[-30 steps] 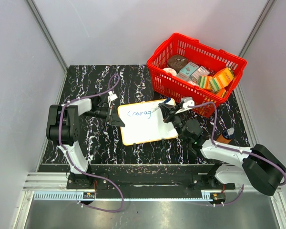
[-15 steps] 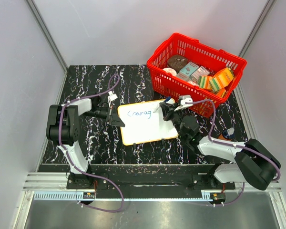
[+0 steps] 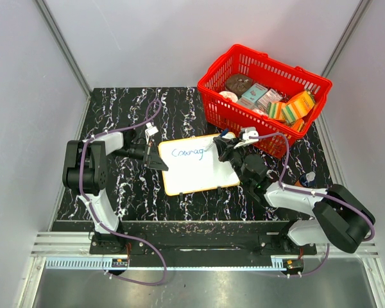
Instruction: Write a sentence on the whiteboard
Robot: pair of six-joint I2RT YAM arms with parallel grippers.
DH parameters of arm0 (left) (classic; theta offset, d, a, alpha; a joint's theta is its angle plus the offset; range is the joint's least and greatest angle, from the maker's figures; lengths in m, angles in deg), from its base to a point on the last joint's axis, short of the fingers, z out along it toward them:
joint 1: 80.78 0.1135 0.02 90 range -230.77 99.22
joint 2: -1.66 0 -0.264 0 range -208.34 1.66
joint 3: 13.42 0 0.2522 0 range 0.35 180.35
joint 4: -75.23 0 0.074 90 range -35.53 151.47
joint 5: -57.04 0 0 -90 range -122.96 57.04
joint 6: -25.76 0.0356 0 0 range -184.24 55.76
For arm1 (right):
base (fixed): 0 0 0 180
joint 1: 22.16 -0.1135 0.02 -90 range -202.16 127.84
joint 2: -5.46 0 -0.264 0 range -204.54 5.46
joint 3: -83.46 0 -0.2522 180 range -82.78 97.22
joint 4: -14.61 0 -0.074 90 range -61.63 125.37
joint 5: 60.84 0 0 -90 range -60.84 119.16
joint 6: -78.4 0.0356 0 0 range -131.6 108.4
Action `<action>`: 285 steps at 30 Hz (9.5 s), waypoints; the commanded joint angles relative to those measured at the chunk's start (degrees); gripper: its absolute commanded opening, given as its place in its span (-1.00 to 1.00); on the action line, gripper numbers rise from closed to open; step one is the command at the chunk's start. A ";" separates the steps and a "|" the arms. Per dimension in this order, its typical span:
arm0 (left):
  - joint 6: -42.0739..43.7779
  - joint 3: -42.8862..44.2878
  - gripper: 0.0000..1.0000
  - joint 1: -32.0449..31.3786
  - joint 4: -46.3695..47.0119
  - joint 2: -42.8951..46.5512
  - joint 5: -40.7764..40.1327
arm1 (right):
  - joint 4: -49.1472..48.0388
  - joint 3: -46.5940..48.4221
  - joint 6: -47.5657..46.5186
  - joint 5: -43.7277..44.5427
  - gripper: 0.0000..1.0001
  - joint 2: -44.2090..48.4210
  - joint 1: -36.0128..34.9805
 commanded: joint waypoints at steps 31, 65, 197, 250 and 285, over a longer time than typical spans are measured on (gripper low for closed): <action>2.74 0.89 -1.00 -1.04 0.07 -1.06 -7.43 | 0.46 3.69 0.29 2.43 -1.00 -0.68 1.80; 2.74 0.80 -1.00 -1.12 -0.01 -0.97 -7.43 | 4.95 -2.37 3.63 2.86 -1.00 2.05 1.71; 2.92 0.80 -1.00 -1.30 -0.01 -0.80 -7.43 | 5.83 1.24 -2.53 -0.30 -1.00 4.68 5.40; 3.01 0.80 -1.00 -1.30 -0.01 -0.80 -7.60 | 4.24 4.22 -4.11 1.37 -1.00 2.58 5.93; 3.01 0.80 -1.00 -1.30 0.07 -0.62 -7.52 | 5.13 -0.35 -3.67 0.66 -1.00 9.17 6.02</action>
